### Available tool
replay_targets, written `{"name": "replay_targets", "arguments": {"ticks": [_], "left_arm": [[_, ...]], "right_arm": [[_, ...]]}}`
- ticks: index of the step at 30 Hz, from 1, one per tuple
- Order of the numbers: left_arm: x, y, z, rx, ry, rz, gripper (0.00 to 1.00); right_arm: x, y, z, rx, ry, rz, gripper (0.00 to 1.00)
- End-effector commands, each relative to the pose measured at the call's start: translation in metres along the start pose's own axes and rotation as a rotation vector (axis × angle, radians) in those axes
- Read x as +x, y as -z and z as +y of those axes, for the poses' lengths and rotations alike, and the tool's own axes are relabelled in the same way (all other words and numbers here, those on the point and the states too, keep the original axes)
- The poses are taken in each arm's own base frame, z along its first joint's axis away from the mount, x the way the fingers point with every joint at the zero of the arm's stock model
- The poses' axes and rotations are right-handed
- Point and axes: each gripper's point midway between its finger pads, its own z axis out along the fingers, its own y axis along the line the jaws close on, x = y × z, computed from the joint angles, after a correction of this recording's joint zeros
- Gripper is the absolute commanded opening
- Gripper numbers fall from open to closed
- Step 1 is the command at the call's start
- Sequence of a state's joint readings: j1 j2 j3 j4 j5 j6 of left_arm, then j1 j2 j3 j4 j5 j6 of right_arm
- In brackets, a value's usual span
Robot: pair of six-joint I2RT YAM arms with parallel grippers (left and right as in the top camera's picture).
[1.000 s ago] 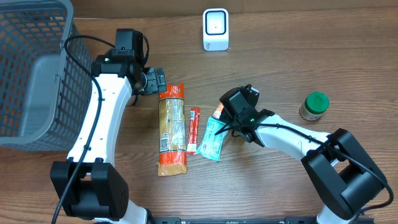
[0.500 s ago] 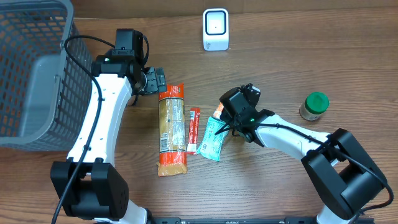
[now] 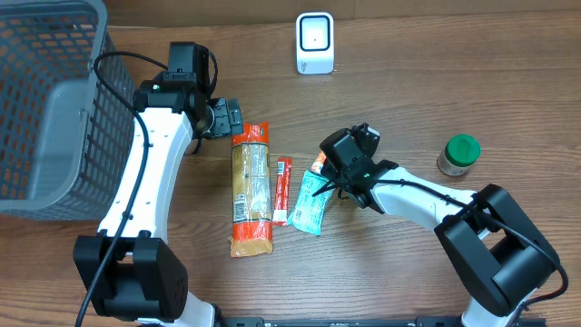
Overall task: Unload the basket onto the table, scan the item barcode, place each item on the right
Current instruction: 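Move the right gripper over the orange snack pack and grasp it, then lift the orange pack and rotate it with the right gripper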
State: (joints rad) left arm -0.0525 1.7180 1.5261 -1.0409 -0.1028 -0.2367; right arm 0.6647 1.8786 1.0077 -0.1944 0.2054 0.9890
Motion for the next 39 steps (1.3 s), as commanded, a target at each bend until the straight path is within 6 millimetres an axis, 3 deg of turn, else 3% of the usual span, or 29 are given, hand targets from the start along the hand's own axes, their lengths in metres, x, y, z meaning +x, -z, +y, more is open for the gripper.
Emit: {"name": "replay_targets", "arguments": {"ticks": [1,5,16,20,25,33,39], "left_arm": [[-0.006,0.008,0.001,-0.004,-0.002,-0.029,1.0],[-0.006,0.008,0.001,-0.004,-0.002,-0.029,1.0],[-0.006,0.008,0.001,-0.004,-0.002,-0.029,1.0],[-0.006,0.008,0.001,-0.004,-0.002,-0.029,1.0],[-0.006,0.008,0.001,-0.004,-0.002,-0.029,1.0],[-0.006,0.008,0.001,-0.004,-0.002,-0.029,1.0],[-0.006,0.008,0.001,-0.004,-0.002,-0.029,1.0]], "right_arm": [[0.004,-0.003,-0.003,0.003,-0.004,0.012,0.31],[0.006,-0.003,-0.003,0.003,-0.003,0.021,0.04],[0.013,-0.002,-0.005,0.007,0.0,0.058,0.04],[0.014,0.006,-0.007,0.012,-0.002,0.083,0.04],[-0.008,0.039,-0.007,-0.01,-0.013,0.075,0.04],[-0.018,0.1,0.032,-0.289,0.076,0.186,0.04],[-0.015,0.147,0.056,-0.539,0.209,0.282,0.04]]}}
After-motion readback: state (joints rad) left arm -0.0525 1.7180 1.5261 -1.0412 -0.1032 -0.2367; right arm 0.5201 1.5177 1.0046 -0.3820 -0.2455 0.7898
